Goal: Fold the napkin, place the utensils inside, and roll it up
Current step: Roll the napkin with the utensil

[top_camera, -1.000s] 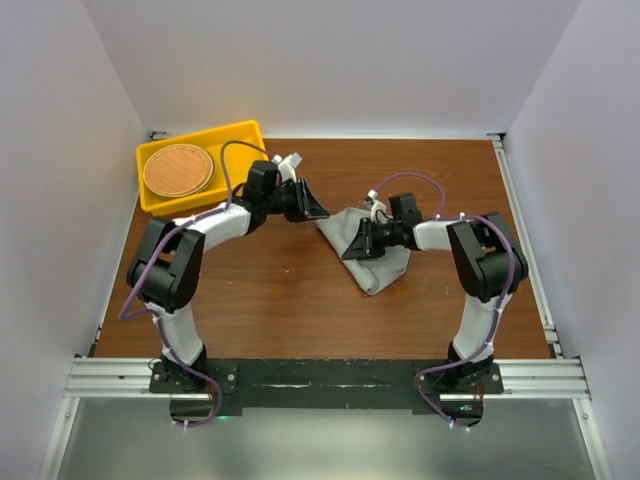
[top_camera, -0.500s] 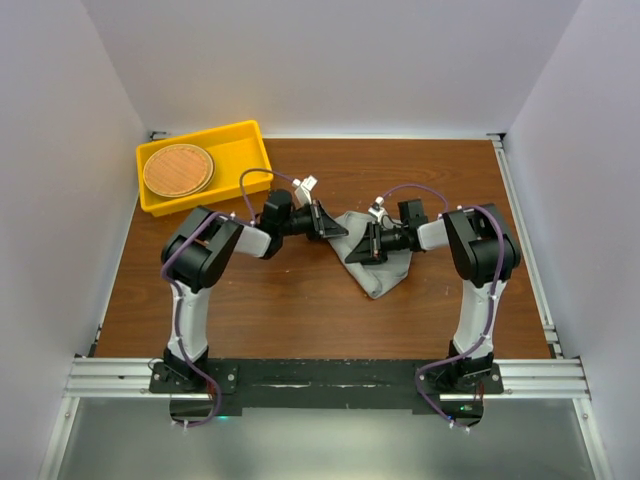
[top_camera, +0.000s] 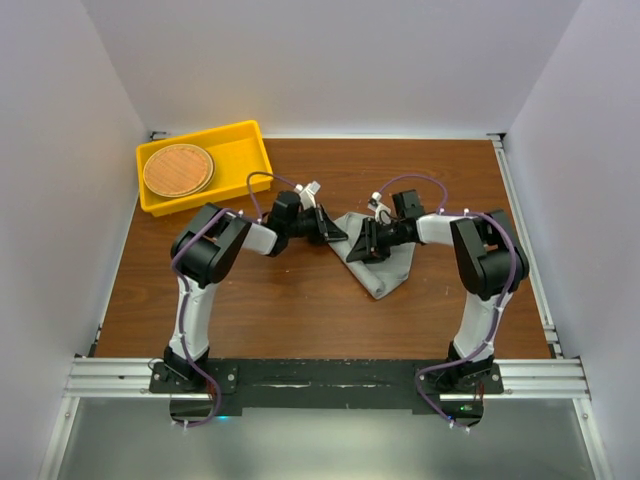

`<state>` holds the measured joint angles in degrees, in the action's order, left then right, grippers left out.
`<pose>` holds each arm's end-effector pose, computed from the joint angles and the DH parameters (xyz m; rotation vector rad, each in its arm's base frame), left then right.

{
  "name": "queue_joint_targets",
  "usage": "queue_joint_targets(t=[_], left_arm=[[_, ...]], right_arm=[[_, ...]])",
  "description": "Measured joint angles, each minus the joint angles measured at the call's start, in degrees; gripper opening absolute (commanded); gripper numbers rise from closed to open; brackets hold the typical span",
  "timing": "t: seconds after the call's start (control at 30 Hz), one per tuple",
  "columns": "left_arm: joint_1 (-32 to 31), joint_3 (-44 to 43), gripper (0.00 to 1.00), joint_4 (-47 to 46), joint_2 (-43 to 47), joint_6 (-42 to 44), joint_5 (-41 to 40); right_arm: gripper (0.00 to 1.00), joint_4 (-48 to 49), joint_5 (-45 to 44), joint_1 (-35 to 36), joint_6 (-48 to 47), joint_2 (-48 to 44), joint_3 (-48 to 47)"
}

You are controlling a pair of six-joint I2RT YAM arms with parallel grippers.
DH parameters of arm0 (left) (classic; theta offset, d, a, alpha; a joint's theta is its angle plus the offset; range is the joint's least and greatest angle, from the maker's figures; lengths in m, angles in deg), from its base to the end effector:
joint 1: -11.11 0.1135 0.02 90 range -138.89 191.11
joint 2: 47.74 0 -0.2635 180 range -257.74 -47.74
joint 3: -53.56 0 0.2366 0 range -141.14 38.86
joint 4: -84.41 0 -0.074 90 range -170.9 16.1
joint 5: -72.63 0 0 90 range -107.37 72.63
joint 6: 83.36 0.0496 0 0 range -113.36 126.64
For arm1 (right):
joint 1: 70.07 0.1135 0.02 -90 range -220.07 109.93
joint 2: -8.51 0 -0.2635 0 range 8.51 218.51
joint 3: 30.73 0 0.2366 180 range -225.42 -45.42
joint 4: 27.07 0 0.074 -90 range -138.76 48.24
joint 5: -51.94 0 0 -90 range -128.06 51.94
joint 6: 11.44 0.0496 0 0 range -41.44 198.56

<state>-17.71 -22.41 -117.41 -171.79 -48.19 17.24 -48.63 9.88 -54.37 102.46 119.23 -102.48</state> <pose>0.3619 -0.2313 0.1050 -0.0820 2.2983 -1.4603 0.3269 0.1301 0.1178 -0.1189 2.6497 1.3367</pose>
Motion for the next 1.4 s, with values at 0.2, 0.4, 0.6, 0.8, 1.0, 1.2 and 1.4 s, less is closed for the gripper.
queue_joint_targets(t=[0.2,0.4,0.6,0.8,1.0,1.2,1.4], left_arm=[[-0.13,-1.27,0.0,3.39,0.0,1.4,-0.44],[-0.13,-2.4,0.0,5.86,0.0,2.12,-0.31],[-0.15,-3.89,0.0,9.01,0.0,3.15,0.11],[-0.15,-5.53,0.0,12.52,0.0,3.58,0.15],[-0.15,-6.95,0.0,15.74,0.0,4.52,0.35],[-0.15,-8.39,0.0,18.95,0.0,5.38,0.52],[-0.15,-8.7,0.0,19.85,0.0,5.95,0.63]], right_arm=[[0.55,-11.58,-11.87,2.12,-5.22,-5.53,-2.93],[0.52,-18.97,-23.41,6.01,-8.44,-14.95,-0.13],[0.37,-19.47,-31.89,9.99,-8.37,-22.97,7.98],[0.37,-20.41,-37.46,11.04,-7.02,-24.09,7.91],[0.61,-23.52,-41.29,12.63,-7.5,-26.4,2.99],[0.66,-22.84,-47.15,18.88,-10.56,-18.14,-5.75],[0.65,-21.46,-54.71,24.48,-12.02,-5.25,-15.02]])
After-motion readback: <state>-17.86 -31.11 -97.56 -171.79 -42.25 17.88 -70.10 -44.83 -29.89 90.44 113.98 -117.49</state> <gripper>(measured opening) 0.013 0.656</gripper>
